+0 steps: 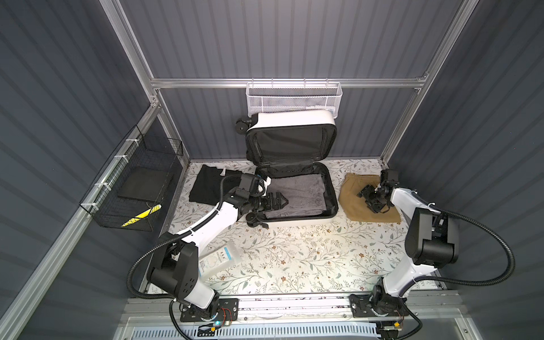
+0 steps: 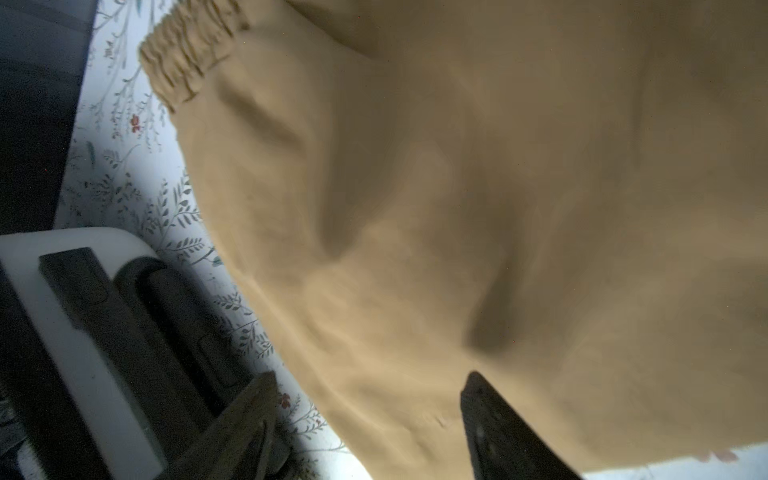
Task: Pack the luggage
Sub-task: 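Move the right gripper to the tan trousers while the left gripper withdraws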
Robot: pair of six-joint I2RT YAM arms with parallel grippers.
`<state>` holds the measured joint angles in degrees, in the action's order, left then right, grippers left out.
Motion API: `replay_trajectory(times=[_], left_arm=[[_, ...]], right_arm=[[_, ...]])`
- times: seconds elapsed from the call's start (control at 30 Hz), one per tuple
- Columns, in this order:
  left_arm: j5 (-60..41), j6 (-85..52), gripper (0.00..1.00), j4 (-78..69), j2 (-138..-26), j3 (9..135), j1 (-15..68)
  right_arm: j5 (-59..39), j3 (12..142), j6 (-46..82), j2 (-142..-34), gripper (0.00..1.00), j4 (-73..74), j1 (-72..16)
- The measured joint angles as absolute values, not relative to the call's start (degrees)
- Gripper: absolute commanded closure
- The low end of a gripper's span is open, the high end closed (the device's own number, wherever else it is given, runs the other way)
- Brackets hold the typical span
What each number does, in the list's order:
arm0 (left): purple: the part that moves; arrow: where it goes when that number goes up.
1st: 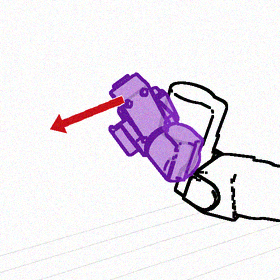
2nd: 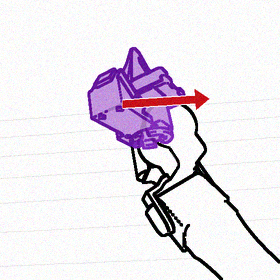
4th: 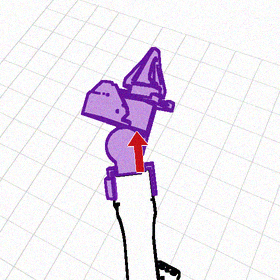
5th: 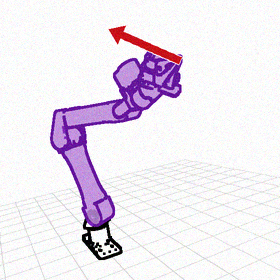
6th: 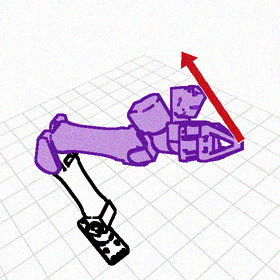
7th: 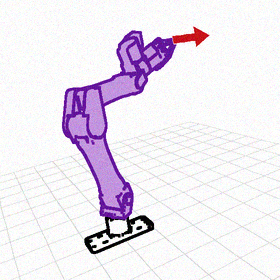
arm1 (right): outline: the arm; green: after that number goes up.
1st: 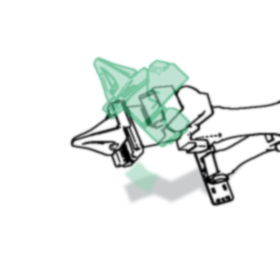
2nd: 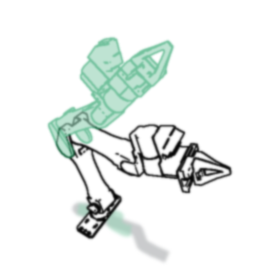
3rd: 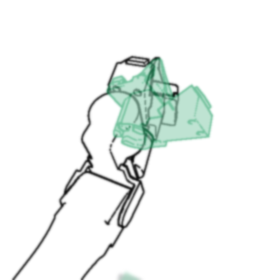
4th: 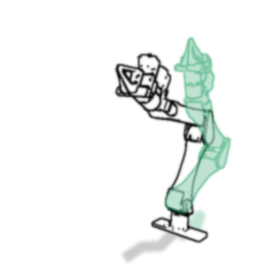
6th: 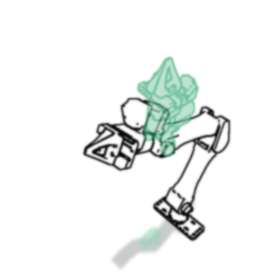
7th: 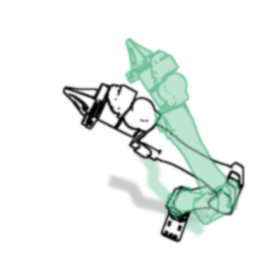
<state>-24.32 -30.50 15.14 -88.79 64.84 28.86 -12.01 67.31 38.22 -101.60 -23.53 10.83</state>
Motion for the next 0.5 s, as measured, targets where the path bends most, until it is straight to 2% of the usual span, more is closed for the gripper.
replay_trajectory(times=[0.27, 0.5], left_arm=[[-25.04, -30.74, 0.0, 14.09, -89.78, 67.51, 30.28], [-25.12, -31.33, 0.0, 13.74, -89.82, 68.2, 31.99]], right_arm=[[-13.13, 64.27, 42.02, -104.53, 0.29, -21.91, 14.63], [-12.75, 60.49, 44.64, -101.47, 0.29, -21.47, 14.96]])
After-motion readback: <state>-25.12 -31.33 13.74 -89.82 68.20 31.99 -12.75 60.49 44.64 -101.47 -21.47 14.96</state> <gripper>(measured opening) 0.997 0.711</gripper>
